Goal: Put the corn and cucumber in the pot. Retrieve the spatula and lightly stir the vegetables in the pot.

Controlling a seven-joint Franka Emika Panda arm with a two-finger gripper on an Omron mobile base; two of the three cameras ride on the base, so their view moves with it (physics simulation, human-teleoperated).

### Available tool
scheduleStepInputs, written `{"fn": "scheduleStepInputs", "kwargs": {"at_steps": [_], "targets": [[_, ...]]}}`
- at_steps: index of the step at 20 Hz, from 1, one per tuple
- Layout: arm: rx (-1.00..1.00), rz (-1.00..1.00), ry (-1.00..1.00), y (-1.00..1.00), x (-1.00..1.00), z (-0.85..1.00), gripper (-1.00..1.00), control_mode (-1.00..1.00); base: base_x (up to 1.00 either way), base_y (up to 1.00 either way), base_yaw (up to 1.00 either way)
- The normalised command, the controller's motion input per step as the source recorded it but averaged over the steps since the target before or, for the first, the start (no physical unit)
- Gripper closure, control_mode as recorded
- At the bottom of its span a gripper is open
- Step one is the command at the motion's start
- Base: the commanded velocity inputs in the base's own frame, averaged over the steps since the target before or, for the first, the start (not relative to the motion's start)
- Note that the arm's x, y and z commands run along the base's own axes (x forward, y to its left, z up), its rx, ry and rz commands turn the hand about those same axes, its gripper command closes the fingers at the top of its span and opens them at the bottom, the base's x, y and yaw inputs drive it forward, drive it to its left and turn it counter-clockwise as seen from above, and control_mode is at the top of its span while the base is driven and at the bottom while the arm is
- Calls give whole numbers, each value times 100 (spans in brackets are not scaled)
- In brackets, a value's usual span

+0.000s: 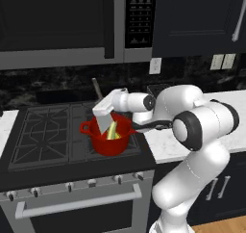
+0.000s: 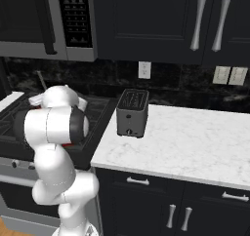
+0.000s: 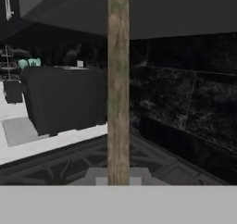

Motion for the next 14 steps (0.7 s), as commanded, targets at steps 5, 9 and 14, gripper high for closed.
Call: {"fn": "scheduleStepInputs", "kwargs": {"at_steps": [5, 9, 14], "targets": [[11, 38, -17, -38, 85, -94, 100, -100, 0, 0, 0], [14, 41, -15, -39, 47, -97, 100, -100, 0, 0, 0], [28, 39, -15, -67, -13, -42, 100, -100, 0, 0, 0]]}}
